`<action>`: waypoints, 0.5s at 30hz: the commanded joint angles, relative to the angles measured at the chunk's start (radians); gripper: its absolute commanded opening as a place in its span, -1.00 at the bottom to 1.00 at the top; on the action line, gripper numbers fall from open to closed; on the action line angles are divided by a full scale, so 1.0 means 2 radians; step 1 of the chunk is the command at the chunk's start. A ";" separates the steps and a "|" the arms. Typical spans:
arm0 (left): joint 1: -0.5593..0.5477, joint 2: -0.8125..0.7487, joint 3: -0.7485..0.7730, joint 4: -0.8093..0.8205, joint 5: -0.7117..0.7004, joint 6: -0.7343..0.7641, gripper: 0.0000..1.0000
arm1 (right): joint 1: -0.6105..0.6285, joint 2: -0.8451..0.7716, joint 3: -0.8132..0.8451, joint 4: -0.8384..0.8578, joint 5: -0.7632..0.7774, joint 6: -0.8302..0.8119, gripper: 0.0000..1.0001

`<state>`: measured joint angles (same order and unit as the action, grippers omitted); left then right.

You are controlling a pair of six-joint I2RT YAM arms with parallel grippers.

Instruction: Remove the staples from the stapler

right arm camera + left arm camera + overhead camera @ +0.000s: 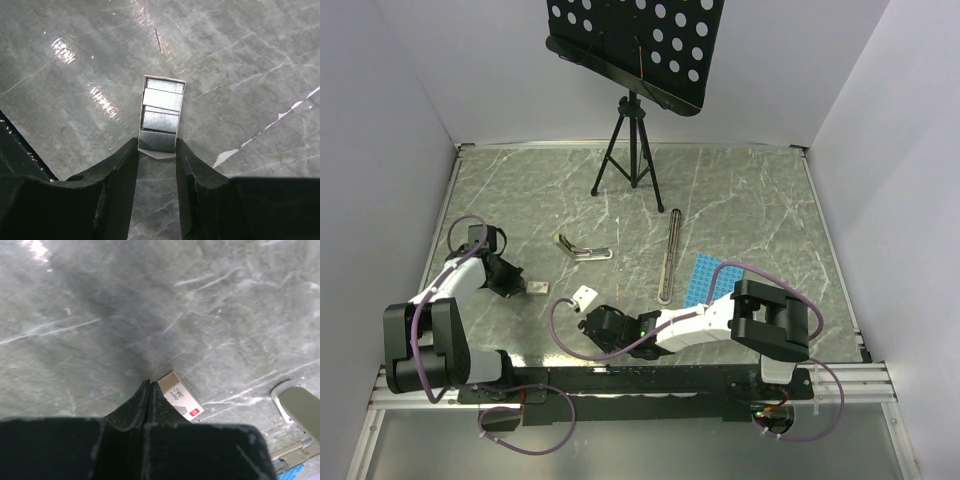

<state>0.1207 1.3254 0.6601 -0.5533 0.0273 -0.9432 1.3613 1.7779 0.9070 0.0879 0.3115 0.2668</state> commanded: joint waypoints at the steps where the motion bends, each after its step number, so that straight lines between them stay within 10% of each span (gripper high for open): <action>1: -0.007 -0.002 -0.002 0.035 0.031 0.016 -0.98 | -0.013 0.003 0.017 0.018 0.017 -0.029 -0.30; 15: -0.014 0.028 0.010 0.050 0.055 0.034 -0.98 | -0.046 -0.003 0.017 0.066 -0.041 -0.107 -0.31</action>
<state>0.0963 1.3621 0.6586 -0.4797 0.0910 -0.9012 1.2652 1.7775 0.9070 0.1432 0.2840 0.1303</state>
